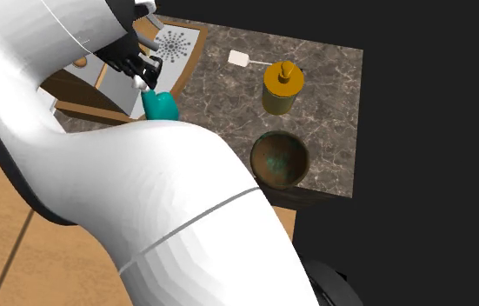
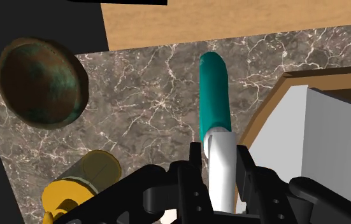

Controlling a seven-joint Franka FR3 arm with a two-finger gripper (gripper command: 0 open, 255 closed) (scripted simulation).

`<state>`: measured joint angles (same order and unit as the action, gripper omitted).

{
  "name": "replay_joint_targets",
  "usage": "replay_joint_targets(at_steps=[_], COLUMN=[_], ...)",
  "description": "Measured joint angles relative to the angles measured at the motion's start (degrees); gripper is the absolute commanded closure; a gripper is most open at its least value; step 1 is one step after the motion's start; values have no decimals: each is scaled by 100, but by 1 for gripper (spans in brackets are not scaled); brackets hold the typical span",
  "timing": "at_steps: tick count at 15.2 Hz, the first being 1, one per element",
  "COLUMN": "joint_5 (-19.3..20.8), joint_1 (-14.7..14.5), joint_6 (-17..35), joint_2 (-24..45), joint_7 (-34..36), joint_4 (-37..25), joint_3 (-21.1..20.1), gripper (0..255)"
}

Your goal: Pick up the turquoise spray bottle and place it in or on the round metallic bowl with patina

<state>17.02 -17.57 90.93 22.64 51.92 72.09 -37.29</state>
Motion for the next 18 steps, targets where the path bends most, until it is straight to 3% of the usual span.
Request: replay_joint_targets(at_steps=[4, 11, 18], joint_5=[-30, -721, -1300], joint_1=[21, 1030, 1790], joint_6=[-227, -102, -131], joint_2=[-53, -1182, -2102], joint_7=[-76, -988, -2106], joint_4=[-191, 803, 1444], joint_3=[-4, 105, 521], gripper=[255, 255, 255])
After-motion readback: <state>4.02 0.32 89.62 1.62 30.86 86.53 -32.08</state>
